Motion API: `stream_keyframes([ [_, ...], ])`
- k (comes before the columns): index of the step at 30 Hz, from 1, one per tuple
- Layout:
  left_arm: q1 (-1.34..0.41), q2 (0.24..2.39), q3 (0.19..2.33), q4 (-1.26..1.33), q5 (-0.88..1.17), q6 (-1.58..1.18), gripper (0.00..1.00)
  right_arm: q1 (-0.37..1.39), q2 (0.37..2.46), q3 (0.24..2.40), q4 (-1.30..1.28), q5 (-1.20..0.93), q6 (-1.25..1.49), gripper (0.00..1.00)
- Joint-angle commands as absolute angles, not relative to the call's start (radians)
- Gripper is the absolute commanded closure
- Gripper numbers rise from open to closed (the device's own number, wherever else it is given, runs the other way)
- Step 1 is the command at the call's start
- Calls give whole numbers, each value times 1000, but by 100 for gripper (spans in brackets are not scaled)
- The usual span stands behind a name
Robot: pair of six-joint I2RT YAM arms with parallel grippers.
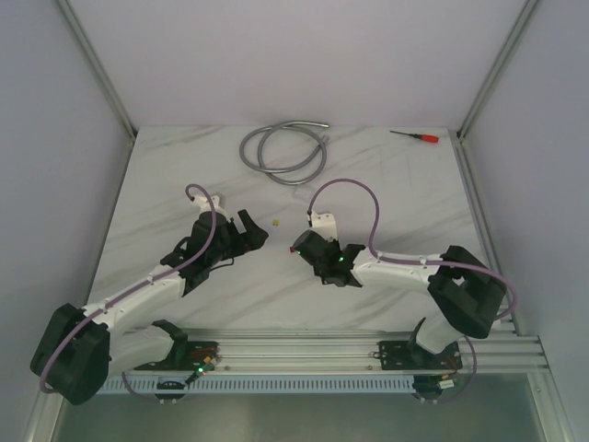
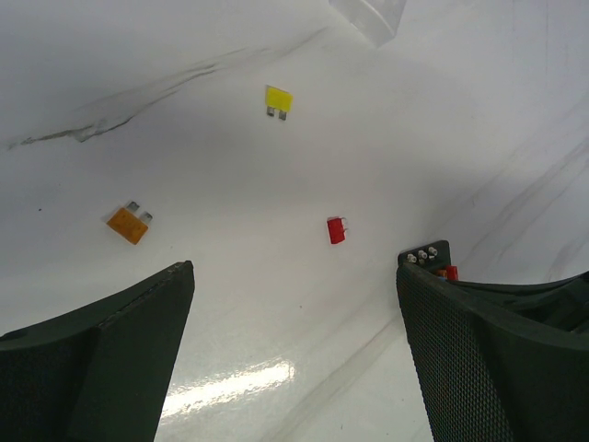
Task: Snap on the fuse box
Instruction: Install the fuse at the fuse box base.
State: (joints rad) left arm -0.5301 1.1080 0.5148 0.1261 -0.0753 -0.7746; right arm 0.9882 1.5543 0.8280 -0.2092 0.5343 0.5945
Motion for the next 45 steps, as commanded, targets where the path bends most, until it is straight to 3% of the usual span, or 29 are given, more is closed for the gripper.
stream_keyframes([
  [1,-524,1087,510,113,-69,-782,0,978,1532,798,-250,502,612,81],
  [13,-524,1063,502,107,-71,-788,0,970,1482,801,-280,463,577,76],
  [23,-522,1057,498,104,-72,-784,0,962,1467,874,-306,452,545,64],
  [45,-516,1057,494,104,-71,-778,0,904,1534,918,-296,405,527,68],
])
